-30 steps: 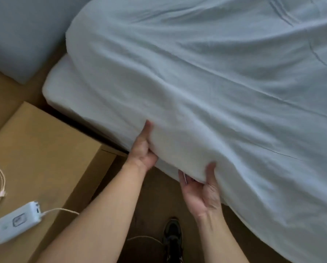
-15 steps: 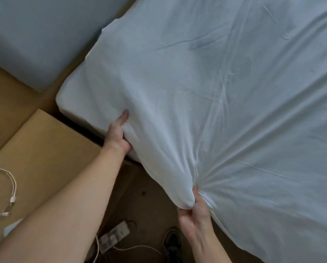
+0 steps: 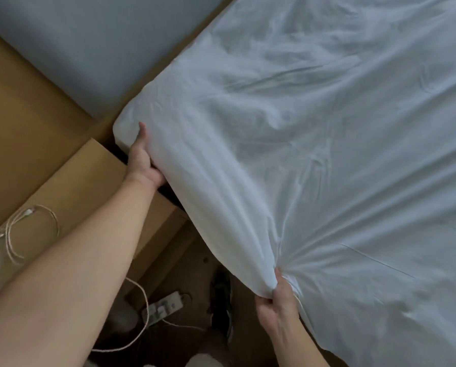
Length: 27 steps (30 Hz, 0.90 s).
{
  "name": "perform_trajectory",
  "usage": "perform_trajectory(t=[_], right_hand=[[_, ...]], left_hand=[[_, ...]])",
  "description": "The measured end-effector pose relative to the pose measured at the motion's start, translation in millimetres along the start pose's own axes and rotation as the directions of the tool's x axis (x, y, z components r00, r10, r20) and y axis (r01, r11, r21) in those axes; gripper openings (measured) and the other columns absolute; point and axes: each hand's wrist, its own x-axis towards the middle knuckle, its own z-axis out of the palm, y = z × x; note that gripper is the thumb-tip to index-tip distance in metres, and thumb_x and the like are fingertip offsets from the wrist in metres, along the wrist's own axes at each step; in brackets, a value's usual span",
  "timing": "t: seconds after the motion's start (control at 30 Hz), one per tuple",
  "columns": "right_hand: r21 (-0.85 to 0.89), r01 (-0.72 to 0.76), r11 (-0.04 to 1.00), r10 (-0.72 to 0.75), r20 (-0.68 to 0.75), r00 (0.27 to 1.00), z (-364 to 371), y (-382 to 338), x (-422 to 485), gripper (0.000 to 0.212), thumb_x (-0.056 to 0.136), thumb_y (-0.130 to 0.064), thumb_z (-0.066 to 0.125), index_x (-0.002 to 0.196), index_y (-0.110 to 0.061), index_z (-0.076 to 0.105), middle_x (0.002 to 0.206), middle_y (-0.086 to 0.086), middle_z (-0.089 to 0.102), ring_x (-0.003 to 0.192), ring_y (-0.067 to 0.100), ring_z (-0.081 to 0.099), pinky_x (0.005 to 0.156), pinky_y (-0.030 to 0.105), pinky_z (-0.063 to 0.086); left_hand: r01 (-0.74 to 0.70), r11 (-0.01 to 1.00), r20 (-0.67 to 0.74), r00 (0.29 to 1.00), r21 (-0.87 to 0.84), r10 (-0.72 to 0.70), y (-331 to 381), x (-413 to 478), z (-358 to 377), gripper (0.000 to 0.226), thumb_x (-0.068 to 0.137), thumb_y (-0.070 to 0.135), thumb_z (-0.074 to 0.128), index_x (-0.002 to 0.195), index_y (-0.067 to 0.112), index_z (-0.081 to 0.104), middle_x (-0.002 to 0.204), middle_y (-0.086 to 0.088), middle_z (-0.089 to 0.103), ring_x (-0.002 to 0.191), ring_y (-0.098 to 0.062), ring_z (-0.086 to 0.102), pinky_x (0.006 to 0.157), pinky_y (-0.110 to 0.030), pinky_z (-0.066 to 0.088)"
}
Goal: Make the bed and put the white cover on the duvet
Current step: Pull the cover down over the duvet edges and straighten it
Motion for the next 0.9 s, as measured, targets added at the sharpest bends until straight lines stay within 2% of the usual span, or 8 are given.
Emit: perform_trajectory(t=[0.2, 0.27, 0.37, 0.43, 0.5, 0.67, 0.77, 0.9], right_hand=[[-0.459, -0.204, 0.865, 0.061, -0.308, 0.949, 24.2, 16.9, 10.0, 0.035, 0.097, -0.035, 0.062, 0.122, -0.011, 0.06, 0.112, 0.014, 0.068, 0.093, 0.032, 0.067, 0.08, 0.041, 0.059], [-0.862, -0.314, 0.399, 0.112, -0.293, 0.949, 63.8, 18.9, -15.1, 0.045, 0.096, -0.049, 0.058, 0.111, -0.006, 0.065, 0.108, 0.014, 0.069, 0.089, 0.032, 0.068, 0.09, 0.042, 0.057], [-0.925, 0.203, -0.321, -0.094, 0.244, 0.965, 154.4, 12.7, -35.8, 0.049, 0.095, -0.054, 0.059, 0.084, -0.009, 0.076, 0.082, 0.006, 0.076, 0.082, 0.025, 0.073, 0.083, 0.034, 0.058], [-0.72, 0.38, -0.582, -0.337, 0.638, 0.693, 219.3, 4.8, -30.5, 0.041, 0.094, -0.054, 0.06, 0.102, -0.016, 0.074, 0.108, 0.006, 0.074, 0.105, 0.026, 0.066, 0.088, 0.034, 0.048], [-0.594, 0.423, -0.684, -0.367, 0.782, 0.504, 280.5, -1.0, -3.2, 0.06, 0.087, -0.063, 0.062, 0.138, -0.032, 0.054, 0.153, 0.005, 0.044, 0.14, 0.031, 0.04, 0.109, 0.047, 0.035], [-0.583, 0.336, -0.739, -0.138, 0.62, 0.773, 351.7, 13.0, 88.3, 0.111, 0.069, -0.083, 0.065, 0.154, -0.053, -0.001, 0.169, -0.001, -0.009, 0.152, 0.045, -0.009, 0.11, 0.079, 0.006], [-0.543, 0.308, -0.781, -0.15, 0.642, 0.751, 352.7, 26.6, 103.3, 0.114, 0.067, -0.086, 0.063, 0.152, -0.057, -0.005, 0.168, 0.0, -0.014, 0.151, 0.045, -0.013, 0.109, 0.08, 0.002], [-0.466, 0.201, -0.862, -0.122, 0.574, 0.81, 357.3, 35.7, 112.9, 0.115, 0.068, -0.085, 0.065, 0.151, -0.059, -0.011, 0.167, 0.0, -0.022, 0.15, 0.047, -0.018, 0.109, 0.081, 0.002]], left_hand=[[0.095, 0.971, -0.183, 0.982, 0.218, -0.055, -1.7, 40.0, -73.5, 0.05, 0.074, -0.007, 0.075, 0.121, 0.008, 0.067, 0.113, -0.012, 0.075, 0.096, -0.029, 0.075, 0.076, -0.045, 0.062], [0.14, 0.966, -0.291, 0.954, 0.219, -0.073, -7.7, 49.5, -88.3, 0.061, 0.064, -0.006, 0.078, 0.122, 0.006, 0.063, 0.116, -0.015, 0.072, 0.101, -0.034, 0.073, 0.085, -0.053, 0.06], [0.19, 0.969, -0.301, 0.944, 0.161, -0.135, 12.7, 90.0, -85.9, 0.064, 0.068, 0.016, 0.085, 0.127, 0.011, 0.062, 0.122, -0.014, 0.071, 0.105, -0.033, 0.072, 0.081, -0.048, 0.061], [0.213, 0.975, -0.218, 0.956, 0.061, -0.195, 42.8, 117.1, -75.0, 0.059, 0.077, 0.044, 0.084, 0.127, 0.018, 0.067, 0.119, -0.009, 0.074, 0.105, -0.029, 0.073, 0.084, -0.047, 0.06], [0.28, 0.949, -0.144, 0.955, 0.146, -0.259, 69.0, 129.3, -64.9, 0.058, 0.079, 0.057, 0.077, 0.121, 0.018, 0.07, 0.109, -0.008, 0.077, 0.094, -0.026, 0.076, 0.08, -0.045, 0.059], [0.227, 0.863, 0.101, 0.948, 0.451, -0.303, 78.5, 134.8, -50.2, 0.013, 0.084, 0.004, 0.068, 0.091, 0.008, 0.078, 0.091, -0.006, 0.078, 0.086, -0.025, 0.075, 0.069, -0.034, 0.061], [-0.088, 0.928, -0.199, 0.965, 0.362, 0.169, 78.2, 149.4, -79.4, 0.033, 0.073, -0.013, 0.074, 0.093, 0.013, 0.072, 0.099, -0.005, 0.076, 0.09, -0.025, 0.075, 0.069, -0.036, 0.062], [0.16, 0.728, -0.416, 0.89, 0.667, 0.185, 52.0, 154.7, -106.7, 0.046, 0.069, 0.015, 0.08, 0.109, 0.02, 0.058, 0.115, -0.003, 0.066, 0.105, -0.029, 0.066, 0.087, -0.043, 0.058]])
